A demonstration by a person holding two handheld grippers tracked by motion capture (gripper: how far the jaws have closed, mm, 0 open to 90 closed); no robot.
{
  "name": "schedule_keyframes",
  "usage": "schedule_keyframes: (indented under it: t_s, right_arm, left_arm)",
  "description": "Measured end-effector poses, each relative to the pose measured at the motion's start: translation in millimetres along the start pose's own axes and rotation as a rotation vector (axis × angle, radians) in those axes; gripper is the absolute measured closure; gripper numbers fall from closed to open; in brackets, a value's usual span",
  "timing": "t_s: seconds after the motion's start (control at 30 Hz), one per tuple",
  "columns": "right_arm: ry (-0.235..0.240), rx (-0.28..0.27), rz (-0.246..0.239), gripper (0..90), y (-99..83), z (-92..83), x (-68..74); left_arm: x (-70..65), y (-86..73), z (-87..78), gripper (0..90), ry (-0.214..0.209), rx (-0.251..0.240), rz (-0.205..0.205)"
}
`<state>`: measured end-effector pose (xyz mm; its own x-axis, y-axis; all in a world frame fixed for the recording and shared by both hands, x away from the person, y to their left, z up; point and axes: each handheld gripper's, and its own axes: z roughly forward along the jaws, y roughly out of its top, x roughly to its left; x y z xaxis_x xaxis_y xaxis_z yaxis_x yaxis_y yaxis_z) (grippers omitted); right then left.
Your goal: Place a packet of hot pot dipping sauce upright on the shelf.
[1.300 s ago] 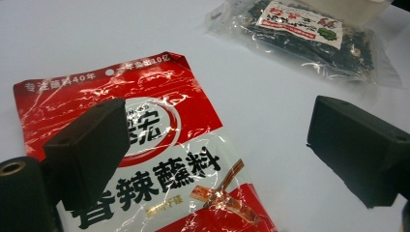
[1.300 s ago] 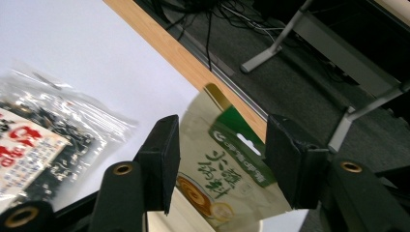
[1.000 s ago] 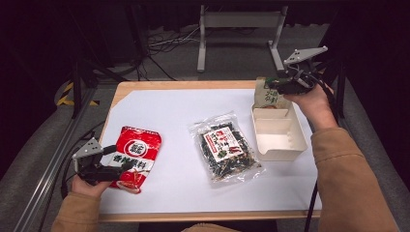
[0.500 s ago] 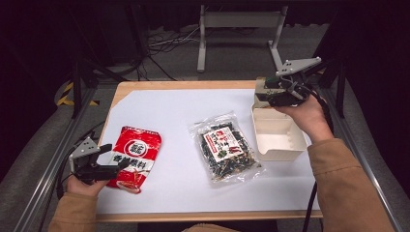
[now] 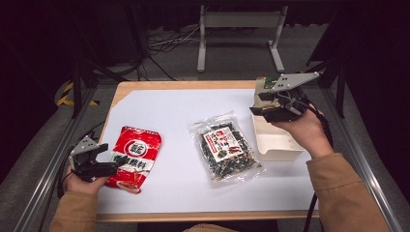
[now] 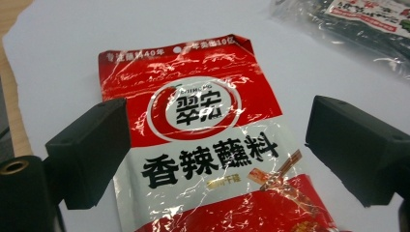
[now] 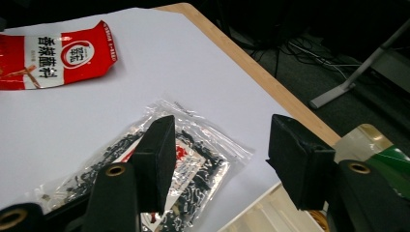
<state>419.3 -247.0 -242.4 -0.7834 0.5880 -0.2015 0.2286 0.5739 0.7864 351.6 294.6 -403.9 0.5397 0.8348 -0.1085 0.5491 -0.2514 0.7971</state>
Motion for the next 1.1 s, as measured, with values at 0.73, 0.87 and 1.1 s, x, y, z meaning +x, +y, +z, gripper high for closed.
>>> schedule_keyframes:
  t_s: [0.73, 0.87, 1.1]
  right_arm:
    - [0.093, -0.027, -0.029, 40.8, -17.0, 13.7, 35.5]
    - [0.097, -0.029, -0.027, 40.6, -19.6, 15.2, 36.0]
    - [0.115, -0.025, -0.023, 40.6, -23.4, 20.5, 40.3]
  left_arm:
    - [14.6, -7.4, 18.8, 3.1, 0.052, 0.166, -0.071]
    - [17.8, -8.9, 20.5, 2.7, 0.055, 0.178, -0.086]
    - [23.3, -11.7, 23.4, 4.1, 0.059, 0.227, -0.13]
